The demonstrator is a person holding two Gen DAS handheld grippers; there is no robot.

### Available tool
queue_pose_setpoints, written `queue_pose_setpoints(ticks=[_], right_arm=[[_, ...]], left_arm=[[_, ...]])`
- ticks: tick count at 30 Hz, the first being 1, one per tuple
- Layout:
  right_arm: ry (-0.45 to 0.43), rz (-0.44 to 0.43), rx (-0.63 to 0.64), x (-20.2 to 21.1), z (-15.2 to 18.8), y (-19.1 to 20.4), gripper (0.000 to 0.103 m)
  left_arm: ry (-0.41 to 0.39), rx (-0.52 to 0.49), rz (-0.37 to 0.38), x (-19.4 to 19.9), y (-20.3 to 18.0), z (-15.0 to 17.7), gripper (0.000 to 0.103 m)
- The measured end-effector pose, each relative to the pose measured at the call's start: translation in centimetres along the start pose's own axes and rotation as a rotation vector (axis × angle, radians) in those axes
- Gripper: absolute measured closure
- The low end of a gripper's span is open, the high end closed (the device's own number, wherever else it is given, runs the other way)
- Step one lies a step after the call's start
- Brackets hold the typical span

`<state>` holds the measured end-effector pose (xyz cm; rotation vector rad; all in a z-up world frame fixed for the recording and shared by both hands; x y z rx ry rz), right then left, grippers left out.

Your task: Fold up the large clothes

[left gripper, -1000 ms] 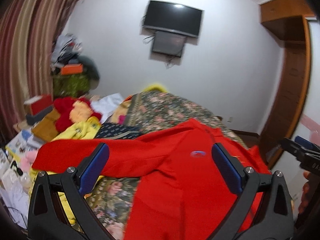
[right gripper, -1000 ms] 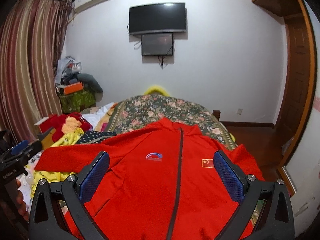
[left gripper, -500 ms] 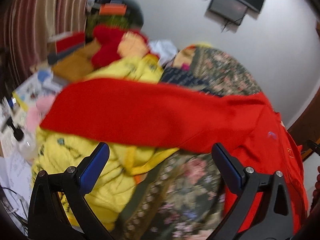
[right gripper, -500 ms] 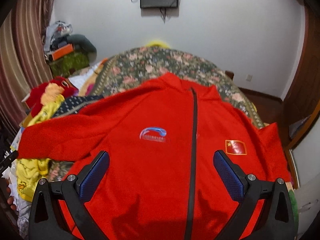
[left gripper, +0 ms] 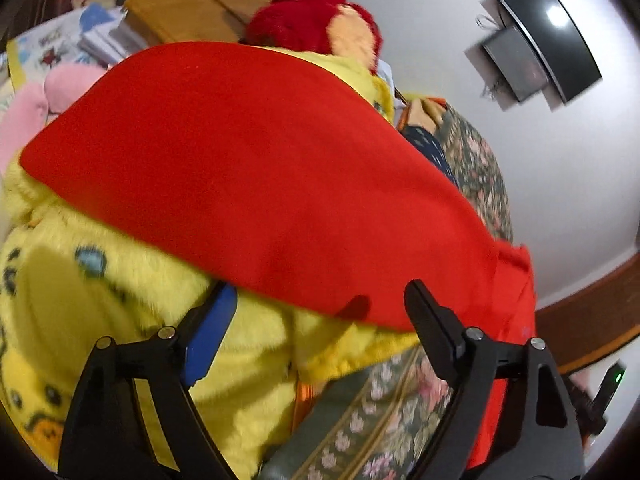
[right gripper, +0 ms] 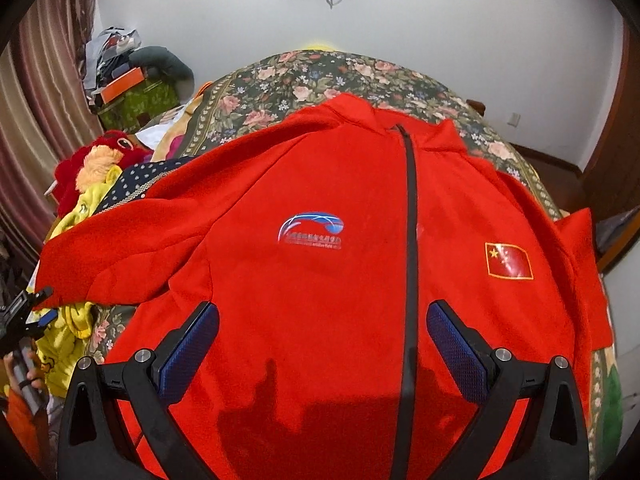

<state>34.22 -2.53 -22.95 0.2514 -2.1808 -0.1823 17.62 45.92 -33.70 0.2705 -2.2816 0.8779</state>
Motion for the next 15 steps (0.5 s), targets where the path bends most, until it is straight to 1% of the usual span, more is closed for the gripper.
queue_pose_setpoints(ticks=[1, 2, 3, 4, 6, 7, 9, 12, 14, 15], right_arm=[[0.001, -0.002, -0.003, 0.0, 0.0, -0.1, 0.0], [0.002, -0.005, -0.008, 0.1, -0.1, -0.1, 0.0], [0.001, -0.008, -0.012, 0.2, -0.1, -0.1, 0.0], [-0.001, -0.013, -0.016, 0.4, -0.2, -0.2, 0.0], [-0.006, -0.024, -0.027, 0.8, -0.4, -0.3, 0.0], [-0.012, -0.029, -0.033, 1.1, -0.5, -0.4, 0.0], [-0.02, -0.036, -0.044, 1.7, -0.7, -0.6, 0.0], [-0.032, -0.05, -0.059, 2.8, -1.0, -1.0, 0.0], [-0.04, -0.057, -0.069, 3.6, -1.2, -1.4, 0.0], [-0.044, -0.06, -0.073, 4.0, -1.2, -1.7, 0.0]], left_arm=[[-0.003, 0.015, 0.0, -0.2, 0.4, -0.2, 0.021], [-0.005, 0.034, -0.007, -0.5, 0.9, -0.5, 0.026], [-0.006, 0.044, -0.01, -0.7, 1.2, -0.7, 0.033], [-0.006, 0.06, -0.021, -0.9, 1.6, -0.9, 0.036], [-0.009, 0.075, -0.032, -1.0, 1.9, -1.3, 0.05], [-0.015, 0.065, -0.052, -0.8, 1.8, -1.5, 0.055], [-0.017, 0.033, -0.106, -0.4, 1.8, -2.0, 0.078], [-0.028, -0.022, -0.172, 1.0, 0.3, -2.8, 0.092], [-0.04, -0.104, -0.253, 2.3, -1.8, -3.6, 0.094], [-0.045, -0.135, -0.279, 2.8, -2.3, -4.0, 0.095]])
Point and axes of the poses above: each gripper's, at about its wrist camera, not at the fingertips, and x roughly against the way its jaws point, y to its left, z to its underside, the point moved 3 cm from there along -x, roughly the way its jaws point, and after that the axes turned 14 degrees about -x, right-handed, at the moved point
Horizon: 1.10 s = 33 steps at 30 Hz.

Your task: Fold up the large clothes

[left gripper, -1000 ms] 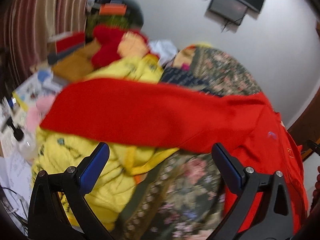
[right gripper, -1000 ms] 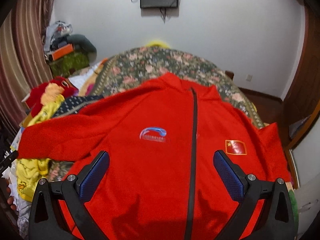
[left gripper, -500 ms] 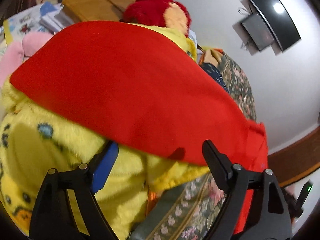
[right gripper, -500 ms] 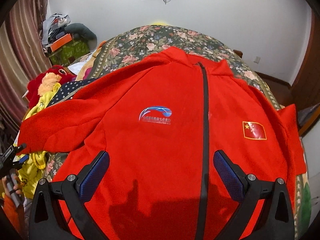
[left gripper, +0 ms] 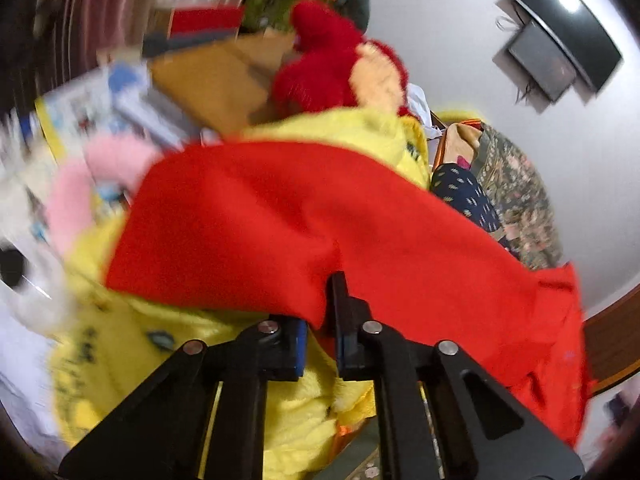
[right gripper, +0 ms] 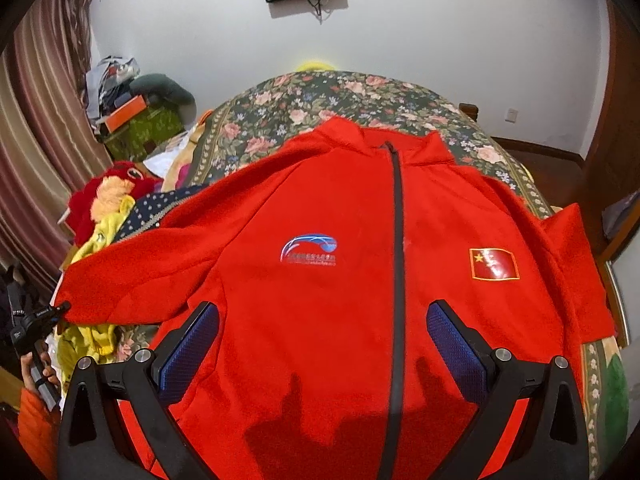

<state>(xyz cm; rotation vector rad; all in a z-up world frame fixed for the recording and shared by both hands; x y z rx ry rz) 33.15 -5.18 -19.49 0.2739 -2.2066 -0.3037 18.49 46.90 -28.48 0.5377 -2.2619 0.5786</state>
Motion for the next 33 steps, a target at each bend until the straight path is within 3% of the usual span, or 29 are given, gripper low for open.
queue_pose_setpoints(ticks=[7, 10, 16, 21, 28, 30, 33], right_arm=[[-0.019, -0.043, -0.054, 2.8, -0.7, -2.0, 0.0], [-0.038, -0.055, -0.063, 4.2, -1.1, -3.1, 0.0], [-0.052, -0.043, -0.016, 5.8, -1.4, -5.1, 0.0], [-0.059, -0.041, -0.01, 6.5, -1.7, -7.3, 0.0], [-0.081, -0.054, -0.059, 7.5, -2.5, -11.2, 0.0], [-0.087, -0.056, -0.081, 7.7, -2.7, -12.4, 0.0], [-0.089, -0.044, -0.11, 7.7, -3.1, -14.4, 0.0]], left_arm=[[-0.166, -0.335, -0.187, 6.0, -8.3, -6.5, 0.098], [-0.254, -0.447, -0.203, 8.7, -12.6, -9.1, 0.099], [-0.378, -0.562, -0.094, 12.3, -23.2, -12.9, 0.099], [-0.452, -0.661, 0.037, 13.6, -33.9, -13.2, 0.099], [-0.458, -0.808, 0.192, 12.2, -47.1, -9.0, 0.099], [-0.436, -0.87, 0.225, 11.1, -50.5, -6.7, 0.099], [-0.338, -0.959, 0.294, 8.2, -55.2, -2.5, 0.099]])
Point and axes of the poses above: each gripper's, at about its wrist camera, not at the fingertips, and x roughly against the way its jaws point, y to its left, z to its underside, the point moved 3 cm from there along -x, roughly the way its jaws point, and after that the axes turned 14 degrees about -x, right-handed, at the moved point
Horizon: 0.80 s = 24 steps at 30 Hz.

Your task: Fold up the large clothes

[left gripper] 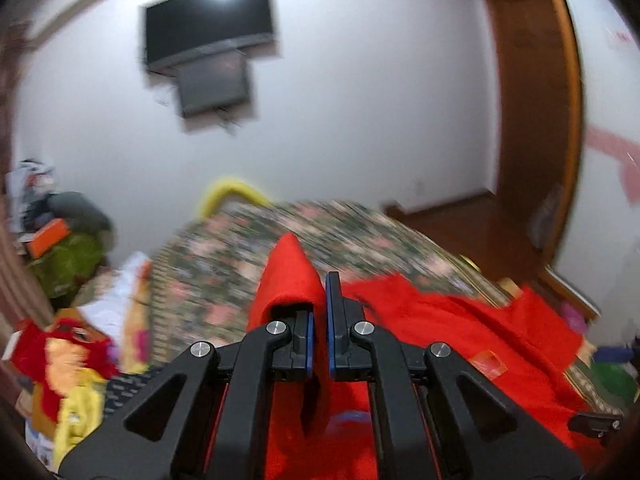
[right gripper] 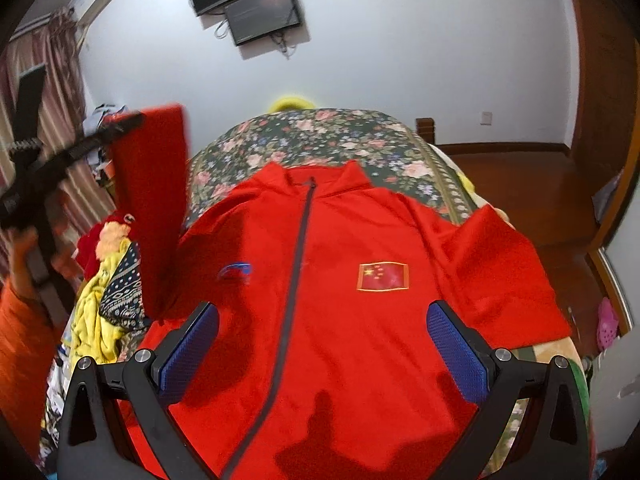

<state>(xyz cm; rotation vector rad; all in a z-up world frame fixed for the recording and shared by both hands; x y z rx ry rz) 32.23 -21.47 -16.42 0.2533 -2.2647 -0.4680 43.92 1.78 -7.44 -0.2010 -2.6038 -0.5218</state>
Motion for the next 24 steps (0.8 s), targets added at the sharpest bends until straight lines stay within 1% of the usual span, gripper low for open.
queue_pose_setpoints(ticks=[2, 3, 4, 7, 9, 12, 16, 17, 18, 19, 20, 21, 22, 24], right_arm=[[0.003, 0.011, -0.012, -0.1, -0.1, -1.0, 0.0], [0.007, 0.019, -0.018, -0.1, -0.1, -1.7, 0.0], [0.013, 0.027, -0.024, -0.2, 0.0, -2.3, 0.0], [0.031, 0.048, -0.031, -0.4, 0.3, -3.7, 0.0], [0.04, 0.063, -0.029, -0.5, 0.5, -4.4, 0.0], [0.053, 0.085, -0.021, -0.6, 0.8, -5.1, 0.0], [0.063, 0.106, -0.003, -0.6, 1.1, -5.0, 0.0], [0.066, 0.111, 0.006, -0.6, 1.1, -4.8, 0.0], [0.068, 0.114, 0.012, -0.6, 1.2, -4.6, 0.0], [0.071, 0.117, 0.022, -0.5, 1.2, -4.3, 0.0], [0.073, 0.119, 0.031, -0.4, 1.3, -4.0, 0.0], [0.073, 0.12, 0.043, -0.3, 1.3, -3.6, 0.0], [0.073, 0.12, 0.053, -0.2, 1.4, -3.2, 0.0], [0.071, 0.116, 0.078, 0.0, 1.4, -2.2, 0.0]], left_arm=[[0.052, -0.028, 0.052, -2.2, -3.0, 0.7, 0.099], [0.101, -0.042, 0.1, -3.9, -4.9, 1.6, 0.099], [0.13, -0.049, 0.125, -4.8, -5.9, 2.1, 0.099], [0.241, -0.07, 0.222, -7.9, -10.1, 5.3, 0.099], [0.3, -0.077, 0.278, -9.1, -12.2, 7.1, 0.099], [0.363, -0.083, 0.347, -9.8, -14.6, 9.1, 0.099], [0.408, -0.09, 0.413, -9.2, -16.3, 10.3, 0.096], [0.418, -0.087, 0.445, -8.7, -16.6, 10.6, 0.092], [0.426, -0.086, 0.47, -8.1, -16.5, 10.7, 0.083], [0.43, -0.087, 0.479, -7.6, -16.6, 10.9, 0.075], [0.434, -0.093, 0.481, -7.0, -16.6, 11.1, 0.056], [0.431, -0.098, 0.475, -6.3, -16.4, 11.3, 0.044], [0.413, -0.101, 0.465, -5.2, -16.0, 11.4, 0.043], [0.404, -0.104, 0.457, -3.5, -14.9, 11.7, 0.041]])
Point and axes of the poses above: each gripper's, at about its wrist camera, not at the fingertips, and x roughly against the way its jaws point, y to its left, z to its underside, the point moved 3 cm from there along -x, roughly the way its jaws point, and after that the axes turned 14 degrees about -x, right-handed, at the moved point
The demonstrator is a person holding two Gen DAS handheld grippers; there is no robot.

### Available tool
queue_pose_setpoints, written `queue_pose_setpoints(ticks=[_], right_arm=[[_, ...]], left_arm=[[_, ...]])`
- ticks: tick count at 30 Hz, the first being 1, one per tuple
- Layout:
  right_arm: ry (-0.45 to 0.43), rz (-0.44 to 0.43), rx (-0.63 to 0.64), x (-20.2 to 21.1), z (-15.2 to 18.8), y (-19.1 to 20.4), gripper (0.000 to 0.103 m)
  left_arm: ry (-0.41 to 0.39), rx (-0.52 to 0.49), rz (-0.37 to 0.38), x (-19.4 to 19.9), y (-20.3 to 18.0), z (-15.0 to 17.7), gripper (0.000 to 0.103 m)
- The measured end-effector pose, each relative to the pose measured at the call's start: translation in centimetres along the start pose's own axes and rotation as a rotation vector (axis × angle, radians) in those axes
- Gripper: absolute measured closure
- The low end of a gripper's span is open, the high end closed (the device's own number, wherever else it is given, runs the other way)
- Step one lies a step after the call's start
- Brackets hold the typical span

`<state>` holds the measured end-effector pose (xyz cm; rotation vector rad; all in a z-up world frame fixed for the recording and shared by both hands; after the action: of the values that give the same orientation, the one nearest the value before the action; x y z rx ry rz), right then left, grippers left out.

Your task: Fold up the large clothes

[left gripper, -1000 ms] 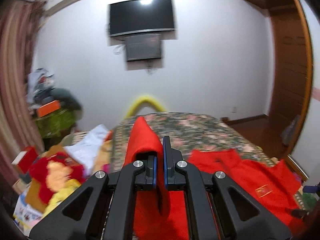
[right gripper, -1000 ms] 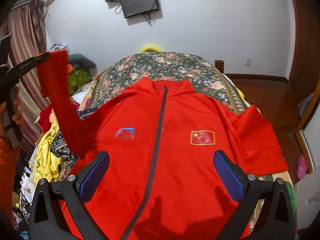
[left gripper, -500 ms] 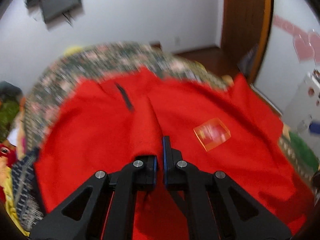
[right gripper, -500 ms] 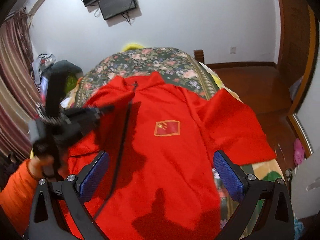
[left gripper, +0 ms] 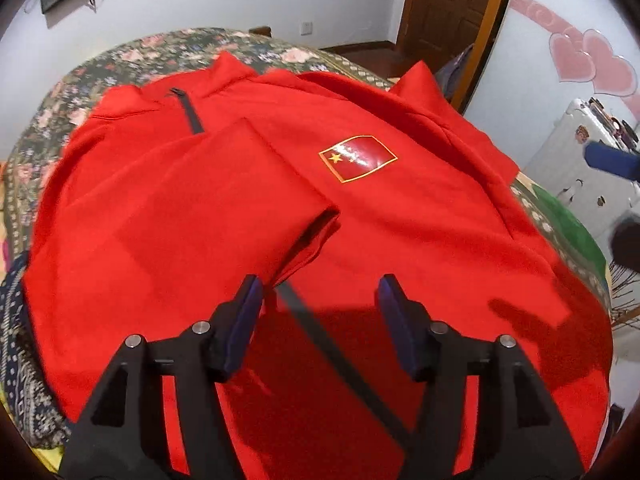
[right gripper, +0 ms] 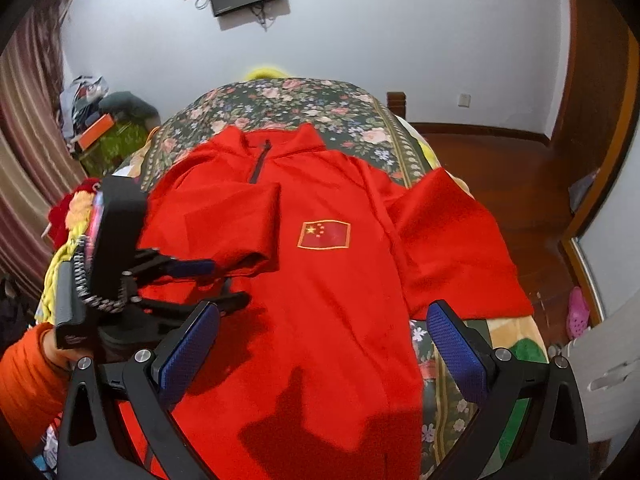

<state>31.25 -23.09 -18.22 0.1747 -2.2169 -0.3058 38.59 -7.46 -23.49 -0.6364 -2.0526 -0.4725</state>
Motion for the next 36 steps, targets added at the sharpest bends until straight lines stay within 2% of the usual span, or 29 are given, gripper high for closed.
queue_pose_setpoints(ticks=[2, 6, 13, 18, 26, 28, 30, 35, 36], right_arm=[[-0.002, -0.003, 0.026, 0.2, 0.0, 1.0, 0.0], [-0.004, -0.014, 0.093, 0.1, 0.2, 3.8, 0.0], [0.045, -0.056, 0.183, -3.1, 0.3, 9.1, 0.0], [0.1, -0.051, 0.252, -7.6, 0.6, 12.7, 0.0], [0.205, -0.009, 0.324, -16.6, 1.2, 16.4, 0.001], [0.222, 0.014, 0.332, -18.7, 1.1, 17.0, 0.007], [0.238, 0.024, 0.332, -20.2, 0.9, 17.3, 0.021], [0.213, 0.053, 0.372, -22.4, 0.7, 17.9, 0.031], [0.205, 0.047, 0.38, -22.5, 0.6, 17.9, 0.036]], left_arm=[[0.001, 0.009, -0.015, 1.4, 0.9, 0.8, 0.037], [-0.023, 0.067, -0.092, 4.3, 4.5, 3.1, 0.023], [-0.006, 0.213, -0.258, 7.3, 12.0, 8.6, 0.021], [0.043, 0.293, -0.32, 6.4, 16.1, 12.0, 0.021], [0.124, 0.363, -0.347, 2.3, 19.2, 15.8, 0.021], [0.132, 0.375, -0.337, 1.4, 19.4, 16.5, 0.021], [0.117, 0.388, -0.327, 1.0, 19.3, 16.9, 0.021], [0.106, 0.377, -0.339, 0.7, 19.0, 17.0, 0.021], [0.106, 0.374, -0.343, 0.6, 18.9, 17.0, 0.021]])
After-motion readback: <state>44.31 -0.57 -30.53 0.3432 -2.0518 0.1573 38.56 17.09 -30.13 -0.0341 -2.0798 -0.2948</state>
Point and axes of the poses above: each gripper's, at about its wrist camera, not at the fingertips, and x roughly against the way its jaws point, y to its left, z to its underside, the point moved 3 cm from there along -x, roughly the way its jaws point, and after that the axes turned 14 degrees about -x, right-handed, at the moved point
